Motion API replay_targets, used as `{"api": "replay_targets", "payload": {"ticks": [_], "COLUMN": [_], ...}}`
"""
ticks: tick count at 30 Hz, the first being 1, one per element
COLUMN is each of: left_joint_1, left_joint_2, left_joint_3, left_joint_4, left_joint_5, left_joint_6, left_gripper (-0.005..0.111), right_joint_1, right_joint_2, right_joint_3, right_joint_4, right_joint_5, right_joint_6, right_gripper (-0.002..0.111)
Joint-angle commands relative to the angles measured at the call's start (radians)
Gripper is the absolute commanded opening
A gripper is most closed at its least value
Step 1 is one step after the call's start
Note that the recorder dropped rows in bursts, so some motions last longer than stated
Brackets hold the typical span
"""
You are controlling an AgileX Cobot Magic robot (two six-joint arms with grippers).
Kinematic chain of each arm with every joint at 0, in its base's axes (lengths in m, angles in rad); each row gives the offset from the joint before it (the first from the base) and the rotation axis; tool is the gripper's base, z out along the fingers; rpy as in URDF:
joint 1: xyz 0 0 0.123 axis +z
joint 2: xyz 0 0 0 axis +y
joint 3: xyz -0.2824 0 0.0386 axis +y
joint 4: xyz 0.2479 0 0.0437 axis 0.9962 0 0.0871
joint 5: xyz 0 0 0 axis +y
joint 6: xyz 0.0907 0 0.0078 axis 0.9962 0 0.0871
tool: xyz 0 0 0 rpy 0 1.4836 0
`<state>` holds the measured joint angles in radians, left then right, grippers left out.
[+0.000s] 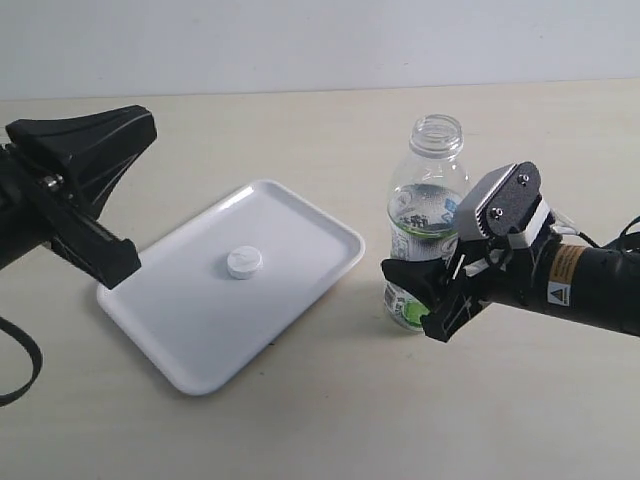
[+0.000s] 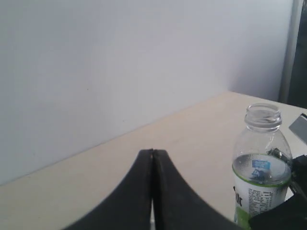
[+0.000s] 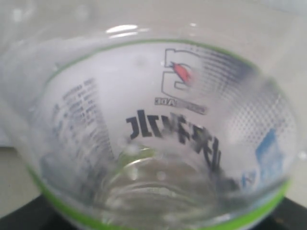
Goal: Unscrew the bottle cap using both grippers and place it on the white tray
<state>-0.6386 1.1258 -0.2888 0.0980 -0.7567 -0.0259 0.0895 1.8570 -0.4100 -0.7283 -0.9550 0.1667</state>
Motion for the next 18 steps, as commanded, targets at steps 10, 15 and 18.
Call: {"api": "replay_targets", "payload": {"ticks": [10,15,18], "left_joint_1": [0.001,0.001,0.001], "left_joint_2": [-0.016,-0.016,-0.016], "left_joint_3": [0.023,0.023,0.023], "left_joint_4": [0.086,0.086,0.086], "left_joint_5": [-0.048,-0.048,-0.046], "left_joint_6": [-0.015,-0.015,-0.015], "left_gripper": [0.0,0.0,0.0], "right_joint_1": [-0.002,-0.002,-0.002], "right_joint_2": [0.006,0.006,0.006], "right_joint_3": [0.004,0.004,0.004], "right_joint_4": [-0.103,-0.123,-0.123], "right_joint_5": [0.02,0.027,0.029], "right_joint_6": [0.019,0.019,0.019], "right_gripper": [0.023,0.053,0.068]}}
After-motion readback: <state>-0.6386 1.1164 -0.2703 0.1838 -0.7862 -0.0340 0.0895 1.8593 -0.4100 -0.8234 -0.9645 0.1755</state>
